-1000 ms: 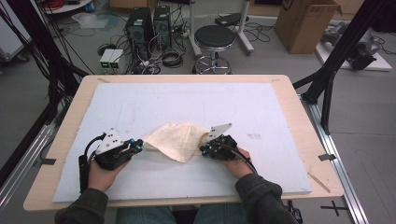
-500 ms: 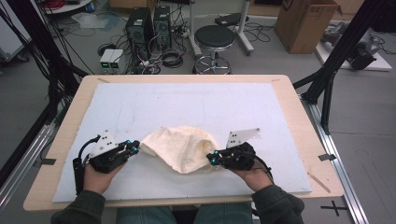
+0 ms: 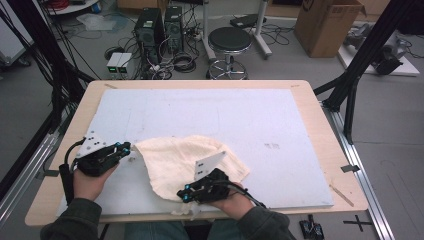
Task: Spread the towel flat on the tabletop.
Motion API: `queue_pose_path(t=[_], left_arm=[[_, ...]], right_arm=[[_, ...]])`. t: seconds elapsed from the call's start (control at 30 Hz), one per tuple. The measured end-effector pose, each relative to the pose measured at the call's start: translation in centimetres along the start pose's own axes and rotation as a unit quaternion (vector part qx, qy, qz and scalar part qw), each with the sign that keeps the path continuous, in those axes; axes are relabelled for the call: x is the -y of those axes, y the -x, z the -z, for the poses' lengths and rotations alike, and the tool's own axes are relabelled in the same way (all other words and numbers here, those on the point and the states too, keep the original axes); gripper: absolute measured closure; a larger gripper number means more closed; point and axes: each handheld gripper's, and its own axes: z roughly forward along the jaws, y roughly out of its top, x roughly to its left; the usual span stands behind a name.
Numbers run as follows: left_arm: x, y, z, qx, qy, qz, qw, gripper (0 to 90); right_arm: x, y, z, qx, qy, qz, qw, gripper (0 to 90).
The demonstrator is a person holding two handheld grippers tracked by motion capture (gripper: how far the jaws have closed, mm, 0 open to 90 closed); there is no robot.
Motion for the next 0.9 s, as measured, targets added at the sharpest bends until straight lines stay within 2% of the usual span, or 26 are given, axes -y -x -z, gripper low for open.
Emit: queue_pose_path(t=[0.03, 0.07, 0.1, 0.17, 0.2, 0.27, 0.33, 0.37, 0.43, 0.47, 0.6, 0.67, 0.7, 0.73, 0.8, 0.87, 0.9], left_arm=[[0.2, -0.2, 0.0, -0.001, -0.003, 0.003, 1.0000, 86.3], [0.4, -0.4, -0.1, -0.002, -0.005, 0.007, 1.0000, 86.0], [0.5, -0.6, -0.1, -0.001, -0.008, 0.011, 0.9999, 84.1], [0.7, -0.8, -0.1, 0.001, -0.015, 0.021, 0.9997, 72.8], [0.7, -0.8, -0.1, 0.004, -0.014, 0.024, 0.9996, 72.0], [0.7, -0.7, -0.2, 0.004, -0.015, 0.031, 0.9994, 64.1], [0.7, -0.5, -0.4, 0.008, -0.022, 0.032, 0.9992, 58.7], [0.8, -0.4, -0.5, 0.011, -0.023, 0.034, 0.9991, 58.0], [1.0, -0.2, -0.9, 0.016, -0.033, 0.038, 0.9986, 55.4], [1.1, -0.1, -1.1, 0.017, -0.040, 0.038, 0.9983, 54.1], [1.7, 0.0, -2.0, 0.016, -0.069, 0.043, 0.9966, 52.5], [2.1, 0.0, -2.5, 0.016, -0.084, 0.049, 0.9951, 51.6], [2.2, -0.1, -2.7, 0.015, -0.091, 0.051, 0.9945, 51.4], [2.4, -0.1, -2.9, 0.013, -0.095, 0.053, 0.9939, 51.0], [2.6, -0.2, -3.4, 0.015, -0.112, 0.057, 0.9920, 52.3], [2.8, -0.2, -3.9, 0.016, -0.124, 0.061, 0.9903, 54.2], [2.9, -0.1, -4.1, 0.017, -0.132, 0.056, 0.9895, 57.3]], right_arm=[[-0.1, 0.0, -0.7, -0.010, -0.001, -0.001, 0.9999, 87.3], [-0.2, -0.1, -1.1, -0.015, -0.002, -0.001, 0.9999, 79.8], [-0.3, 0.0, -1.4, -0.010, -0.004, 0.001, 0.9999, 77.4], [-0.3, 0.2, -1.0, -0.003, -0.001, 0.000, 1.0000, 73.2], [-0.3, 0.4, -0.5, 0.007, 0.002, -0.003, 1.0000, 71.3], [-0.1, 1.2, 1.0, 0.030, 0.011, -0.010, 0.9994, 69.5], [0.0, 2.2, 2.8, 0.068, 0.016, -0.018, 0.9974, 68.2], [0.0, 2.9, 3.6, 0.088, 0.018, -0.021, 0.9957, 65.9], [0.2, 4.4, 5.2, 0.135, 0.015, -0.033, 0.9902, 62.5], [0.3, 5.2, 5.8, 0.150, 0.013, -0.041, 0.9878, 60.1], [1.3, 8.7, 7.4, 0.215, 0.012, -0.082, 0.9731, 52.7], [2.1, 10.2, 7.4, 0.222, 0.001, -0.118, 0.9679, 51.0], [2.5, 10.7, 7.2, 0.234, -0.016, -0.123, 0.9642, 51.0], [3.0, 11.1, 7.0, 0.240, -0.029, -0.125, 0.9623, 51.0], [4.2, 11.6, 6.8, 0.241, -0.046, -0.147, 0.9583, 52.9], [5.0, 11.8, 6.7, 0.245, -0.060, -0.152, 0.9558, 56.2], [5.4, 11.8, 6.7, 0.247, -0.067, -0.153, 0.9546, 61.3]])
